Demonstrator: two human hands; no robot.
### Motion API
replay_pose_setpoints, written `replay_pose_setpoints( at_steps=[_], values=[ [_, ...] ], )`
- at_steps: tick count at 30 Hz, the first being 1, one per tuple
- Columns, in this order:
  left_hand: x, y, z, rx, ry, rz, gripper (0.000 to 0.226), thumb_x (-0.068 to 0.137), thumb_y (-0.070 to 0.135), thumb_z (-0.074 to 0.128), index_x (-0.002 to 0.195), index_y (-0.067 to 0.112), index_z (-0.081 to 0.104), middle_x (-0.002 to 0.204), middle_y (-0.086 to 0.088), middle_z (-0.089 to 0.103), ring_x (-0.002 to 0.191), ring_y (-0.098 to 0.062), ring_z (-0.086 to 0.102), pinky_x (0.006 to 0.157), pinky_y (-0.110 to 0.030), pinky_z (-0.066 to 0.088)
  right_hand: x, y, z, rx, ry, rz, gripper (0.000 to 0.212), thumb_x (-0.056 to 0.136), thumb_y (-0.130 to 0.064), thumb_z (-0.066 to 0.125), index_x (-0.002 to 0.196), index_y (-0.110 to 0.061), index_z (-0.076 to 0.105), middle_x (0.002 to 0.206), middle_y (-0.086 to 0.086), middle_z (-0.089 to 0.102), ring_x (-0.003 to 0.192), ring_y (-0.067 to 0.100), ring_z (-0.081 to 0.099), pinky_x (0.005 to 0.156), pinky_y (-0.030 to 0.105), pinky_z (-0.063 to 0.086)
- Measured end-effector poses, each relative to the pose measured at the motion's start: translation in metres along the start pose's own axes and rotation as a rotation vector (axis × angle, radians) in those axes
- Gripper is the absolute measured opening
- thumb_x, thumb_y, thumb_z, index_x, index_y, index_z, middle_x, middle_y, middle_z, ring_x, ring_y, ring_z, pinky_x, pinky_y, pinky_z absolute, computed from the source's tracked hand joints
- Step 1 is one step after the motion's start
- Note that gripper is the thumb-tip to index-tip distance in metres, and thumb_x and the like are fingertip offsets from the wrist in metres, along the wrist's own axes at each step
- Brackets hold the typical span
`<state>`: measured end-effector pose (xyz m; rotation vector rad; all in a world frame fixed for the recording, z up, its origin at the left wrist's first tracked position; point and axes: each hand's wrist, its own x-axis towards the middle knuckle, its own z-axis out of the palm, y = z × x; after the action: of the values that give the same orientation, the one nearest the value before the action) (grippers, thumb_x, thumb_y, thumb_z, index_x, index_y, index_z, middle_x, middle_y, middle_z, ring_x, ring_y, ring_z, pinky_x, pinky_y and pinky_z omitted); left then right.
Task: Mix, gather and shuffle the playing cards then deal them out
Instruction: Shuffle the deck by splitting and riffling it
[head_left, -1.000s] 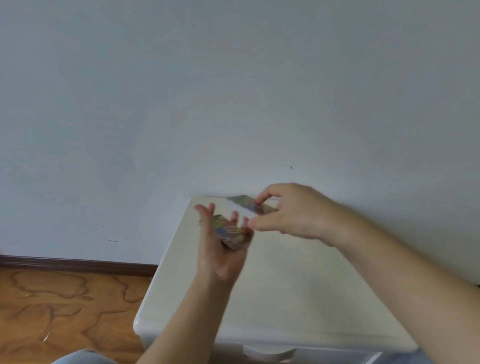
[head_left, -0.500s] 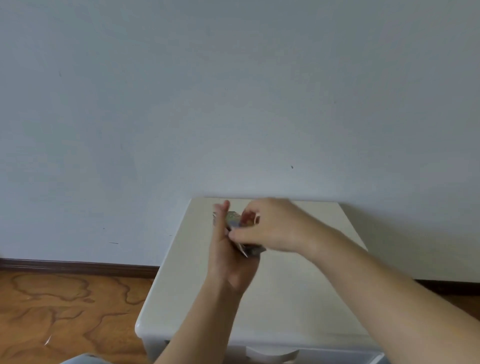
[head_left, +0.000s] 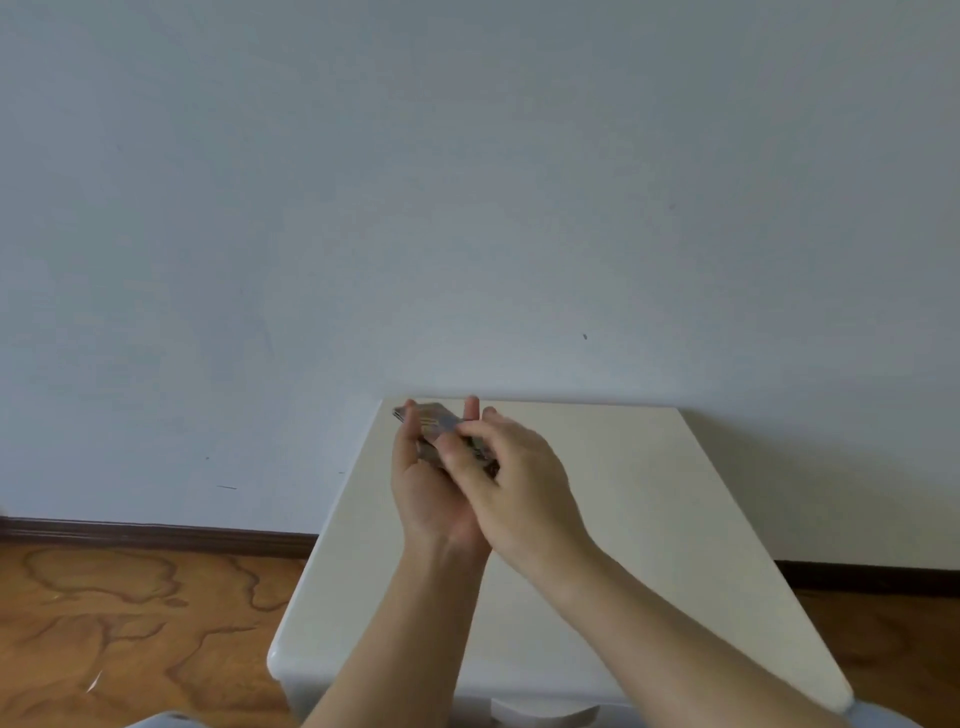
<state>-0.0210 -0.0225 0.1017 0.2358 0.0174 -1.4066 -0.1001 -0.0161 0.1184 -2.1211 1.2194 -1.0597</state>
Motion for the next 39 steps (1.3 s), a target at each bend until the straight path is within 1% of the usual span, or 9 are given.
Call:
replay_pose_setpoints(
  at_steps=[2,4,8,12,18,22,26,31,39],
  values=[
    [0.0,0.002,0.002,-0.078,0.004,0.022,0.057,0.083,0.033,0.071,0.138,0.028,0.058,0.118,-0.006,0.056,0.121,-0.023,0.058,0.104,-0.044,0.046,0.003,0.003,-0.005,0.328,0.088,0.142,0.051,0.089,-0.066,0.034,0.096,-0.032,0.072,0.111,-0.011,0.069,0.111,-0.004,0.058,0.093,0.016,0.045],
    [-0.002,-0.003,0.005,0.01,-0.007,0.097,0.05,0.089,0.031,0.068,0.137,0.034,0.055,0.12,-0.008,0.051,0.111,-0.03,0.058,0.106,-0.05,0.043,0.008,0.008,-0.01,0.636,0.203,0.313,0.043,0.093,-0.061,0.038,0.091,-0.031,0.069,0.104,-0.017,0.064,0.089,-0.022,0.056,0.073,0.007,0.044],
    [-0.011,-0.028,0.0,0.382,-0.122,-0.043,0.036,0.091,0.039,0.064,0.125,0.032,0.057,0.134,-0.016,0.056,0.128,-0.038,0.057,0.111,-0.055,0.038,0.014,0.021,-0.005,0.87,0.187,0.589,0.039,0.093,-0.057,0.044,0.093,-0.022,0.061,0.095,-0.007,0.06,0.078,0.001,0.065,0.079,0.031,0.052],
    [-0.009,-0.022,-0.011,0.633,-0.249,0.057,0.026,0.097,0.029,0.059,0.12,0.042,0.056,0.133,-0.02,0.057,0.123,-0.033,0.062,0.1,-0.043,0.052,0.02,0.028,-0.014,0.923,0.166,0.68,0.032,0.094,-0.051,0.05,0.106,-0.022,0.052,0.086,-0.004,0.058,0.068,0.005,0.067,0.068,0.03,0.045],
    [-0.003,0.015,-0.022,1.262,-0.323,0.455,0.047,0.078,0.026,0.078,0.121,0.038,0.062,0.125,0.003,0.064,0.112,-0.027,0.068,0.091,-0.04,0.059,0.027,0.035,-0.041,0.666,-0.41,0.825,0.066,0.068,-0.074,0.068,0.106,-0.02,0.066,0.1,0.008,0.061,0.089,0.025,0.063,0.086,0.043,0.058],
    [-0.003,0.028,-0.027,1.607,-0.543,0.515,0.101,0.076,0.02,0.08,0.15,0.055,0.02,0.13,0.023,0.059,0.114,-0.011,0.066,0.096,-0.021,0.052,0.031,0.037,-0.055,0.697,-0.693,0.743,0.074,0.065,-0.059,0.081,0.112,-0.007,0.058,0.083,0.01,0.064,0.075,0.025,0.067,0.095,0.043,0.053],
    [-0.004,0.03,-0.026,1.663,-0.63,0.51,0.105,0.075,0.024,0.08,0.153,0.049,0.016,0.137,0.022,0.056,0.123,-0.01,0.061,0.1,-0.02,0.048,0.036,0.039,-0.058,0.72,-0.709,0.681,0.079,0.065,-0.043,0.084,0.131,-0.007,0.06,0.08,0.008,0.065,0.067,0.018,0.066,0.097,0.04,0.054],
    [-0.009,0.027,-0.026,1.595,-0.666,0.44,0.099,0.077,0.02,0.082,0.151,0.049,0.024,0.14,0.014,0.057,0.126,-0.018,0.06,0.106,-0.035,0.048,0.034,0.043,-0.063,0.77,-0.74,0.698,0.075,0.068,-0.036,0.085,0.13,-0.001,0.059,0.099,0.02,0.066,0.087,0.031,0.066,0.103,0.046,0.051],
    [-0.01,0.028,-0.025,1.564,-0.645,0.388,0.088,0.082,0.019,0.08,0.149,0.048,0.03,0.138,0.013,0.058,0.128,-0.018,0.058,0.107,-0.034,0.046,0.027,0.051,-0.063,0.922,-0.708,0.755,0.056,0.068,-0.033,0.086,0.111,-0.006,0.066,0.092,0.022,0.07,0.075,0.031,0.071,0.102,0.047,0.05]
  ],
)
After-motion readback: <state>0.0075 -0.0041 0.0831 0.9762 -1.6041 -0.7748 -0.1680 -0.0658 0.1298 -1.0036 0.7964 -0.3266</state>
